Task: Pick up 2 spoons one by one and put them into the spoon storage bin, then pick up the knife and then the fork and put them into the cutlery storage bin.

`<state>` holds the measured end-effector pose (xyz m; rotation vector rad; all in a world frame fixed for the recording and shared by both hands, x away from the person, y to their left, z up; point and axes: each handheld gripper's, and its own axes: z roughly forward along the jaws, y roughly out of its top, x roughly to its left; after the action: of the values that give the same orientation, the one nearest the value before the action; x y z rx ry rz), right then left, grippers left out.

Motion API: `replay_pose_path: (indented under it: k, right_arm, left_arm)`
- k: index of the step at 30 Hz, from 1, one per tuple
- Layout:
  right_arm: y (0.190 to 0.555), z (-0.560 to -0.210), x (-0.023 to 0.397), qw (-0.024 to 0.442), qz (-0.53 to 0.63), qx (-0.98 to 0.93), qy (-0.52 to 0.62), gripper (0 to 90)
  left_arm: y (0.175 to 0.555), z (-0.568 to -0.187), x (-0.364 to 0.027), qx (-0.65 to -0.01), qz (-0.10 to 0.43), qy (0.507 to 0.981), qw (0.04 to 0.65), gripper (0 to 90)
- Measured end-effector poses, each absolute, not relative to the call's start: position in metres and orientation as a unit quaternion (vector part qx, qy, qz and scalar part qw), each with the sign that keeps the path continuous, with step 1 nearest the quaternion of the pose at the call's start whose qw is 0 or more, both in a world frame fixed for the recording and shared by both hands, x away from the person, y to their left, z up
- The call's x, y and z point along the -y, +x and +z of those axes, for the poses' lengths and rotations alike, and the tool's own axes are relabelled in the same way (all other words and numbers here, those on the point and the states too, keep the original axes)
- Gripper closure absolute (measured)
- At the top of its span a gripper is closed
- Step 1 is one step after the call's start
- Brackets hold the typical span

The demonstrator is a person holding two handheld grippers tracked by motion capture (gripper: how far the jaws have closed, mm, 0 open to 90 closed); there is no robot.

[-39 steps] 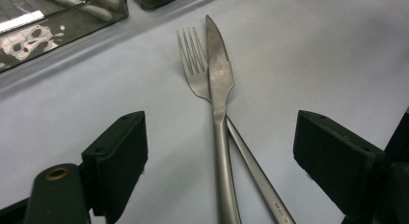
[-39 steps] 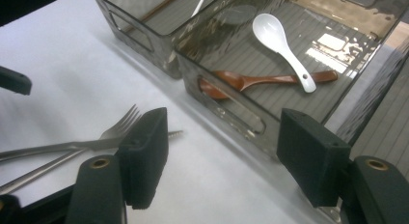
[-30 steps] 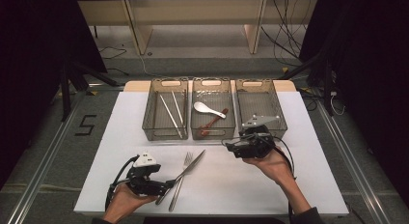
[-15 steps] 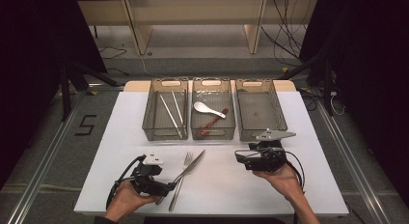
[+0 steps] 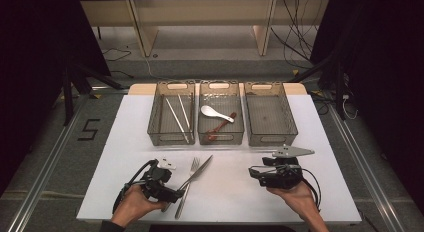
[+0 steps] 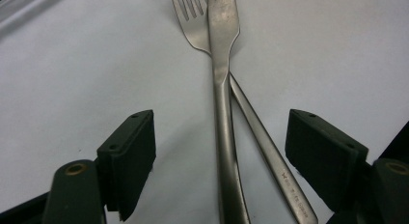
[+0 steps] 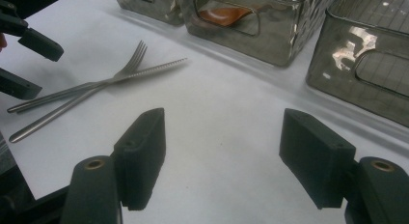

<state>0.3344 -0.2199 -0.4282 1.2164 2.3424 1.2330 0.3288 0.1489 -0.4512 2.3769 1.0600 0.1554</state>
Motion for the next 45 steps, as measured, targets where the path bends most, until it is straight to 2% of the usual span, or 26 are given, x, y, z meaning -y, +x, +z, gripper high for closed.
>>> replay_pose_path:
  k: [8, 22, 39, 45]
  right_arm:
    - [0.327, -0.433, 0.219, 0.114, 0.424, -0.799, 0.41, 30.2]
    - [0.322, -0.439, 0.221, 0.117, 0.422, -0.798, 0.415, 30.0]
    - [0.309, -0.44, 0.224, 0.118, 0.42, -0.796, 0.419, 30.0]
    - [0.309, -0.441, 0.226, 0.115, 0.422, -0.796, 0.419, 30.0]
  left_arm:
    - [0.331, -0.458, -0.149, -0.4, 0.048, 0.885, 0.235, 27.8]
    - [0.334, -0.461, -0.145, -0.4, 0.032, 0.892, 0.209, 34.5]
    - [0.333, -0.465, -0.139, -0.395, 0.027, 0.902, 0.172, 53.1]
    - [0.335, -0.464, -0.134, -0.391, 0.036, 0.907, 0.151, 56.3]
